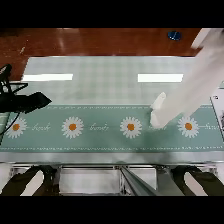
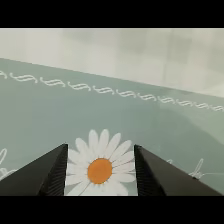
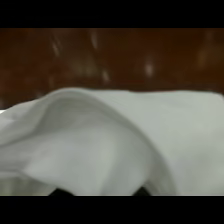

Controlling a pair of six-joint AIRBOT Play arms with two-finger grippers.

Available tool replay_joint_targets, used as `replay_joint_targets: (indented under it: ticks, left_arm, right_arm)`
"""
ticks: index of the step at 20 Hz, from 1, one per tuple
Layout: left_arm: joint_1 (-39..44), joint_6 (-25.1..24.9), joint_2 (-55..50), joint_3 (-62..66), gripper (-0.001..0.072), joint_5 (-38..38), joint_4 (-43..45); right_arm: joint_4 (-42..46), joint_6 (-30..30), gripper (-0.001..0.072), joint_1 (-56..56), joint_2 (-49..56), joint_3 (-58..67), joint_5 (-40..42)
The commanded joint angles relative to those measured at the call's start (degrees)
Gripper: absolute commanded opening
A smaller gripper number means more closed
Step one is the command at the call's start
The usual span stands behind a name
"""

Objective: Fold the shirts.

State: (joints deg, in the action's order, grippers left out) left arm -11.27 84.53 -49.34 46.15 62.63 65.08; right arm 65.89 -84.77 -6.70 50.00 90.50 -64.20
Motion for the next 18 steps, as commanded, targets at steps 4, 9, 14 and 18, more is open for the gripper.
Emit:
replay_joint_targets:
  ticks: [4,9,14,18]
  left_arm:
    - [2.2,-1.5,0.1,0.0,0.0508,-2.9,-4.0]
    - [5.5,-1.4,0.0,0.0,0.0507,-3.8,-4.2]
    - [6.5,-1.3,0.0,0.0,0.0507,-3.7,-0.5]
    - [6.6,-1.4,0.0,0.0,0.0507,-4.2,-0.4]
  right_arm:
    - [-20.3,6.3,0.0029,0.0,0.8,12.7,-7.6]
    - [-11.8,3.0,0.0029,17.4,4.0,2.1,-10.4]
    - [-2.6,-5.5,0.0029,42.1,9.7,-22.4,6.6]
    - [-14.3,-4.9,0.0029,50.3,23.9,-32.3,22.1]
